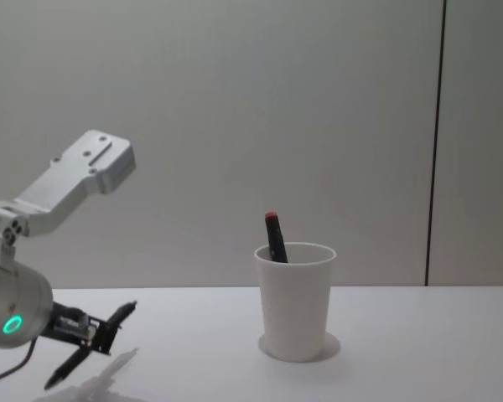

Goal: Place the pen into the pen holder.

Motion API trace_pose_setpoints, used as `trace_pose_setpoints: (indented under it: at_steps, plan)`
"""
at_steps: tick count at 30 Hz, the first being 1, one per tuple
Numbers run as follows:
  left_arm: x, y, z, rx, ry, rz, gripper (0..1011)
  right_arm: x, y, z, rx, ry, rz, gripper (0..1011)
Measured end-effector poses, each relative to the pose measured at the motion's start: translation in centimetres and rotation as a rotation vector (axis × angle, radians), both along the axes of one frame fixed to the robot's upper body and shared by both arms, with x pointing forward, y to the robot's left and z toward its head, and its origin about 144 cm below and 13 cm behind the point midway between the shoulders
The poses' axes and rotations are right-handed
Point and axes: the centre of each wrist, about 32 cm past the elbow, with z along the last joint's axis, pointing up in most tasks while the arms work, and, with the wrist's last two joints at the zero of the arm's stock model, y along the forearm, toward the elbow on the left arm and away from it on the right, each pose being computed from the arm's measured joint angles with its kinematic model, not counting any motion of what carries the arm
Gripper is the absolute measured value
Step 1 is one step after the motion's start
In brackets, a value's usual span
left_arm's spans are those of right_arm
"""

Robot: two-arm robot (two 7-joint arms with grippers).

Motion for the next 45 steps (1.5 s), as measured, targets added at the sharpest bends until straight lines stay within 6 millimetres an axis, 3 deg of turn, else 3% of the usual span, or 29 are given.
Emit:
trace_pose_setpoints:
  at_steps: [20,45]
  plan:
    - [-1.0,2.3,-0.2,-0.009,-0.271,-0.140,131,0.0,0.0,0.0,0.000,0.000,0.000,1002]
    - [-1.0,4.8,-0.8,-0.115,-0.571,-0.456,131,0.0,0.0,0.0,0.000,0.000,0.000,1002]
